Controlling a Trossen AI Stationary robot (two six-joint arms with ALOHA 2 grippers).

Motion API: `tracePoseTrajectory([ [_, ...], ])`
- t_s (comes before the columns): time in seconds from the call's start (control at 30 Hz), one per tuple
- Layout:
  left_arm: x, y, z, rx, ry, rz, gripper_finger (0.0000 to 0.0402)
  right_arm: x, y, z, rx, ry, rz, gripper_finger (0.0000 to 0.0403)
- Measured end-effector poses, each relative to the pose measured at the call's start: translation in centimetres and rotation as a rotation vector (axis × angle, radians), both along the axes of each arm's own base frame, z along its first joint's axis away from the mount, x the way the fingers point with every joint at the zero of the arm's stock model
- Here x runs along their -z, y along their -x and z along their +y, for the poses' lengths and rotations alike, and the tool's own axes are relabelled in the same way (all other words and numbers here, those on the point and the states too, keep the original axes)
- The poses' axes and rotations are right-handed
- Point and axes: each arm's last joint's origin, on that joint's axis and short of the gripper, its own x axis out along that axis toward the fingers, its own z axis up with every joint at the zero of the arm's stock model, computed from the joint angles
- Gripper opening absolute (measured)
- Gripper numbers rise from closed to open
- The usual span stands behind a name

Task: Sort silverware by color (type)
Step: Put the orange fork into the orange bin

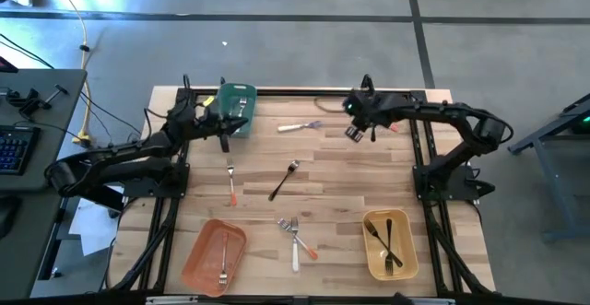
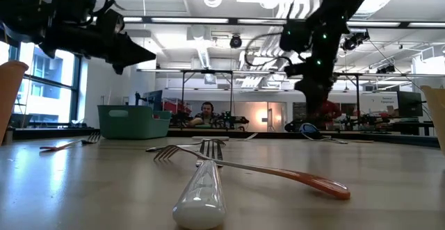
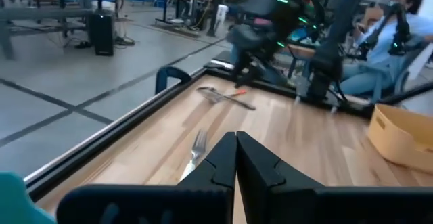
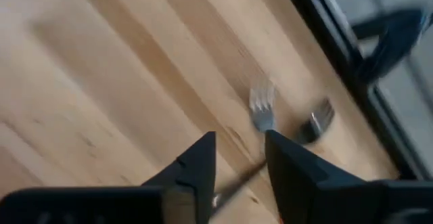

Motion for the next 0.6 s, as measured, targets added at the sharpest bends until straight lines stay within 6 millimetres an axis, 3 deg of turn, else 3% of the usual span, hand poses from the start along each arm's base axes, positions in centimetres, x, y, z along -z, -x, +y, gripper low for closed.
tracePoseTrajectory([
  [0.27, 1.0, 0.1, -0.7, 0.030, -0.015, 0.036, 0.0000, 1.2, 3.5, -4.5, 0.041, -0.166, -0.026, 0.0144],
  [0.6, 1.0, -0.1, -0.9, 0.048, -0.031, 0.042, 0.0001, 3.8, 4.6, -6.3, 0.039, -0.240, 0.052, 0.0144],
])
